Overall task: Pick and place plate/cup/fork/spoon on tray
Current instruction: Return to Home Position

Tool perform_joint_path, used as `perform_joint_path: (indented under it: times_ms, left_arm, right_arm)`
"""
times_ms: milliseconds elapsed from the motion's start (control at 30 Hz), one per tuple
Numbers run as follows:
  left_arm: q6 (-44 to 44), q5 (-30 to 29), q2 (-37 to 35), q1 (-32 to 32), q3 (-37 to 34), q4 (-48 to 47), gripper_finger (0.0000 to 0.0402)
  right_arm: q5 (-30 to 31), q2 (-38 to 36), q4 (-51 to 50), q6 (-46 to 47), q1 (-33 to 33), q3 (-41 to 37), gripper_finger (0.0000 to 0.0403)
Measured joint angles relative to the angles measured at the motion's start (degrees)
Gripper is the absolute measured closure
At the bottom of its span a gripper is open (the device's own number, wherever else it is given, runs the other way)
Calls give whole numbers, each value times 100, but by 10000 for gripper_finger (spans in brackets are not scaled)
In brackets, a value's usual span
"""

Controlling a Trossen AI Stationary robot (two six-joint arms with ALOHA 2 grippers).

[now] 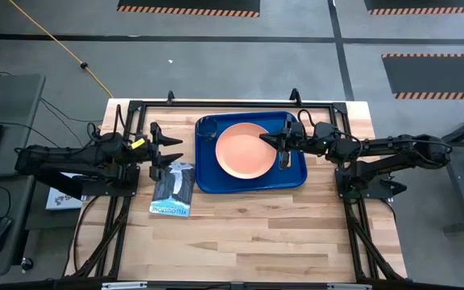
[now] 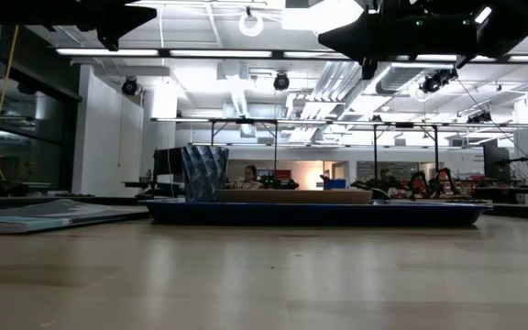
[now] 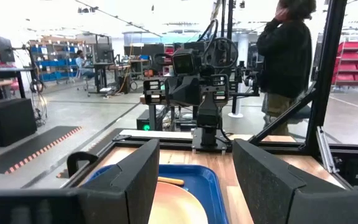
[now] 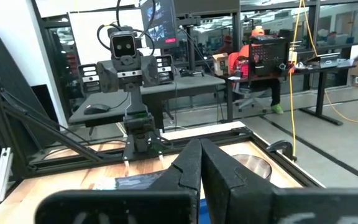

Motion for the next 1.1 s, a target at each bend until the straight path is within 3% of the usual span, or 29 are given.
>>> perform_joint_path:
  times_ms: [1100]
  left_arm:
    - [103, -57, 0, 2, 0, 46, 209]
  right_arm:
    - [8, 0, 4, 10, 0, -4, 402]
